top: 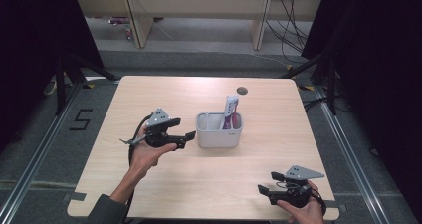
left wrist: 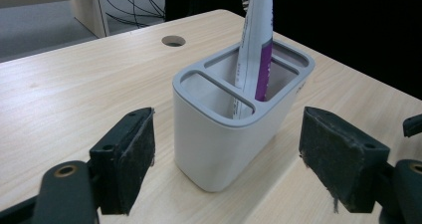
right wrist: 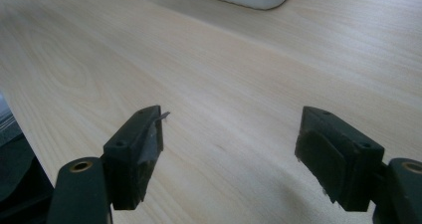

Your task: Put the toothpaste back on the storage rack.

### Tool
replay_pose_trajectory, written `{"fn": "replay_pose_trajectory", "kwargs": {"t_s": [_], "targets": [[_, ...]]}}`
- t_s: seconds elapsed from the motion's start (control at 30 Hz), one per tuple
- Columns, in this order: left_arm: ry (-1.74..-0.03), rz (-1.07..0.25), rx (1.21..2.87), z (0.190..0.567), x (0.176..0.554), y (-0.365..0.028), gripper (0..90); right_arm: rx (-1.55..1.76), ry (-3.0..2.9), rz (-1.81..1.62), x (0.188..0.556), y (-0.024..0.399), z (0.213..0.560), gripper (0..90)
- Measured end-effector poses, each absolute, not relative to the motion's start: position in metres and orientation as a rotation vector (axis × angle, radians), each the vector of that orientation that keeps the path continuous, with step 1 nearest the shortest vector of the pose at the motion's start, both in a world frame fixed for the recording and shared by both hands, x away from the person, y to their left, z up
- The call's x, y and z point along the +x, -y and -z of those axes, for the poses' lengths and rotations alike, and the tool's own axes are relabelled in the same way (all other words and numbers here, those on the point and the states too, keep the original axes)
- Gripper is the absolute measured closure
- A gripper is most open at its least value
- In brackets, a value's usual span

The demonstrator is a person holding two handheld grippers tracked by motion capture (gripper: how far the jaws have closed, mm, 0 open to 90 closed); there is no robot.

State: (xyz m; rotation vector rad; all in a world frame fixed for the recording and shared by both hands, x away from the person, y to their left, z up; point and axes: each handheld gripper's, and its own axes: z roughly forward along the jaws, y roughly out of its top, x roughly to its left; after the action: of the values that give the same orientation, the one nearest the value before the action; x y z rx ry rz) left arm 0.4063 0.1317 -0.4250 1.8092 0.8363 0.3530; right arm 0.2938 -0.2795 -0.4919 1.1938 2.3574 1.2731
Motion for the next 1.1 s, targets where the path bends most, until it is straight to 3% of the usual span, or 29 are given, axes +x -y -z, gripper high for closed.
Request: {"fn": "replay_pose_trajectory", "kwargs": {"t_s": [1.1], "targets": [[-0.827, -0.317, 1.825, 0.455, 0.368, -0.163, 19.5, 1.268, -2.367, -1.262, 0.291, 0.276, 0.492, 26.7]]}}
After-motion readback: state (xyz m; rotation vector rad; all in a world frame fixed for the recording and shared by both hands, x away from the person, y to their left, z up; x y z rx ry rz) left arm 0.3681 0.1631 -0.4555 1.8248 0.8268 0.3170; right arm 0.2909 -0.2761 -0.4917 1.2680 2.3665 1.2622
